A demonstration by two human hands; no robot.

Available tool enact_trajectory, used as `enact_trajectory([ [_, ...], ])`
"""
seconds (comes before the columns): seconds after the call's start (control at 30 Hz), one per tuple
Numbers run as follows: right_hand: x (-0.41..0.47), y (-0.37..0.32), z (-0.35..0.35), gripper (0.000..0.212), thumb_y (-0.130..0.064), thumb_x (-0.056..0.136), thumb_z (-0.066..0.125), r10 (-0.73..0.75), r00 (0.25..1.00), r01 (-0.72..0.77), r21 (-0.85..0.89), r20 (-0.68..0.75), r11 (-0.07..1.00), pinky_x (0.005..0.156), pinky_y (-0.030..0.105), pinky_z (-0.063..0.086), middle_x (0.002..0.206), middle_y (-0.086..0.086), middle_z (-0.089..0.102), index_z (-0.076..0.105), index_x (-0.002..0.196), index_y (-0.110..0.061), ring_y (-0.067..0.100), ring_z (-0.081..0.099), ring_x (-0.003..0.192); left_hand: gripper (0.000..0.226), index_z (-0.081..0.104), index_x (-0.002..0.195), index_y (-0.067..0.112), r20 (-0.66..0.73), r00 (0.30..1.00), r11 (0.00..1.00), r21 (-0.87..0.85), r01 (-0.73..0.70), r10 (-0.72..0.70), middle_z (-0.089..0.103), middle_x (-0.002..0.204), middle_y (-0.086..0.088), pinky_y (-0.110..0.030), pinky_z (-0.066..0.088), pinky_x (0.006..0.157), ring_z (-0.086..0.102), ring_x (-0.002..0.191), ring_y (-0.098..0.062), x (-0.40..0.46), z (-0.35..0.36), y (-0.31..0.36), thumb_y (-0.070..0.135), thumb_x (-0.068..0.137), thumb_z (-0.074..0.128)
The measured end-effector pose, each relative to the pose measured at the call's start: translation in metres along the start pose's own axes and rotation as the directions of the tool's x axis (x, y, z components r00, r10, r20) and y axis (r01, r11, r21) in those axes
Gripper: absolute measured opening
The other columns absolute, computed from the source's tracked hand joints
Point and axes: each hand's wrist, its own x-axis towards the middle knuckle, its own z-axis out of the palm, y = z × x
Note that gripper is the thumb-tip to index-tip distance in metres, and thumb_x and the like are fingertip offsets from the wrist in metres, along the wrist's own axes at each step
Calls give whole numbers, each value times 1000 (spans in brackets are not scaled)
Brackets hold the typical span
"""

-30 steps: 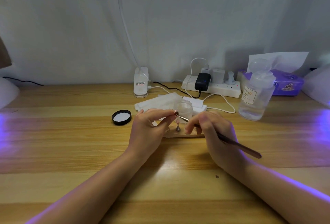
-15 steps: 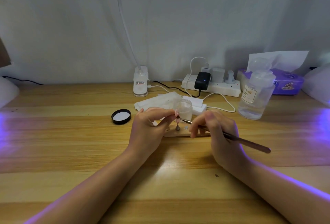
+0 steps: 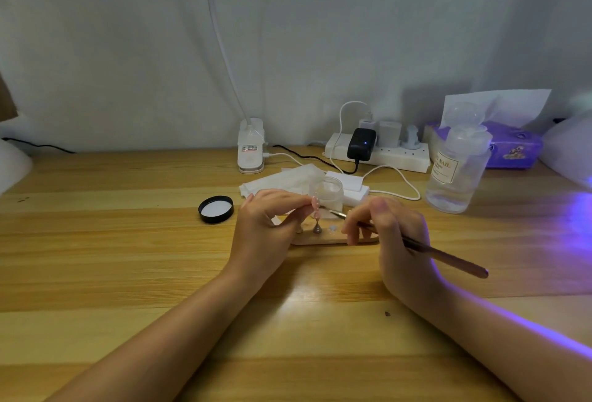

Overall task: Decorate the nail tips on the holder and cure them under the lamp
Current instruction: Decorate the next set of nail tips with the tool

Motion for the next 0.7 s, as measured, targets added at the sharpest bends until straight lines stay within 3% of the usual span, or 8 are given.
enact_trajectory([
  [0.13,3,-3,2,28,-33,88,31,9,998,-2,-109,69,994,67,30,40,65,-13,56,53,72,-39,4,53,69,31,65,94,28,7,1000,1000,13,-3,3,64,83,15,-59,41,88,61,91,-21,0,0,0,4,75,70],
  [0.27,1,-2,2,35,-30,91,30,-39,998,43,-67,59,997,66,32,39,56,-5,56,53,66,-37,2,52,61,30,66,95,26,10,1000,1000,14,4,-4,67,84,8,-58,41,88,61,91,-22,0,0,-1,4,75,71],
  [0.37,-1,-1,0,42,-27,92,28,-40,999,41,-13,19,999,64,33,39,50,2,52,54,59,-29,2,50,55,31,66,95,27,12,1000,1000,14,8,-8,66,84,10,-58,41,87,61,91,-22,0,-1,-1,5,75,71],
  [0.43,0,-1,0,38,-29,91,28,-9,1000,10,-15,7,1000,63,35,40,55,-2,55,57,67,-25,5,51,58,31,65,94,30,13,1000,1000,4,15,-15,65,84,16,-59,41,89,62,92,-19,0,-1,0,6,75,70],
  [0.5,2,-2,1,36,-32,90,29,3,1000,-2,-54,31,999,65,31,40,64,-11,58,55,65,-32,4,54,65,32,64,89,36,14,999,1000,7,30,-30,63,85,24,-59,37,96,62,94,-13,-1,-1,1,8,76,70],
  [0.57,2,-3,2,31,-34,90,30,21,996,-14,-88,82,996,68,20,39,68,-16,58,55,72,-36,0,55,70,34,62,83,43,18,998,998,15,66,-67,61,84,29,-48,27,106,60,94,-3,-1,-1,2,10,76,70],
  [0.7,-2,-2,3,39,-33,90,32,66,991,-73,59,120,996,65,13,38,64,-3,61,60,65,-23,2,56,64,34,62,80,46,30,994,995,9,104,-104,61,84,31,-21,19,100,59,93,4,-1,-2,3,13,77,70],
])
